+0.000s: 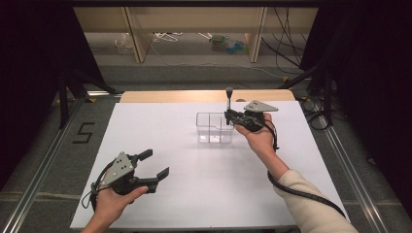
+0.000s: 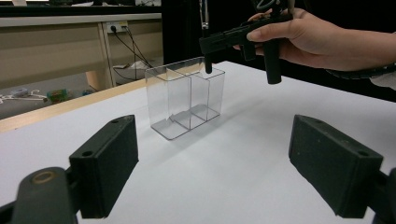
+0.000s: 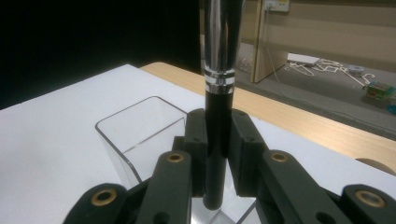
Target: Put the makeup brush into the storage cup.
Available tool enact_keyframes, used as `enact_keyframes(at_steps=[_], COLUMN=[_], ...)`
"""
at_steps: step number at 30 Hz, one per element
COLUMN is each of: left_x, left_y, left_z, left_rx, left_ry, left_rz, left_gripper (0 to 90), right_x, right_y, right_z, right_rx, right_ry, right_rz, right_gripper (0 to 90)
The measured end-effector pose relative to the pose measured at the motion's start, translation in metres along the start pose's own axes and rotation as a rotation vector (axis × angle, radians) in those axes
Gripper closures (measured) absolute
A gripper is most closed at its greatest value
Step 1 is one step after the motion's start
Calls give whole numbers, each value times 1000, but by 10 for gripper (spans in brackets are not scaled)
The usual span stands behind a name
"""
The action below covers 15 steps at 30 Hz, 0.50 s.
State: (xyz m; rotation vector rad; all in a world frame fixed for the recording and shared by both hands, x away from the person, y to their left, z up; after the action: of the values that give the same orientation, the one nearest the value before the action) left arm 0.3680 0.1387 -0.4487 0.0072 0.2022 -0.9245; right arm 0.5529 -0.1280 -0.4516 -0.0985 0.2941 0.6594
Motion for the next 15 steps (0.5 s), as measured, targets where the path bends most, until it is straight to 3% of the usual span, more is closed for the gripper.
enact_keyframes(at_steps=[15], left_x=[1], left_y=[0], left_z=[0], left_rx=[11], left_ry=[-7], left_rz=[-8], left_gripper=[155], right_x=[1], right_y=[-1], right_z=[-3], right_rx=[5], right_ry=[13], right_rz=[-4], right_gripper=[795])
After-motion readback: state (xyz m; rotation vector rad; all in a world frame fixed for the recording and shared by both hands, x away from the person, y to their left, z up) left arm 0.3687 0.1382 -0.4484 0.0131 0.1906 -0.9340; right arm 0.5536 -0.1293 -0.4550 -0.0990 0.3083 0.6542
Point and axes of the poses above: each handheld gripper's, and its own axes: x roughly forward along the jaws, z roughly out of its top, y roughly to its left, the point moved 8 cm from there along x, roughly forward along the jaws, and after that the axes turned 7 degrees about -z, right-handed, at the moved point
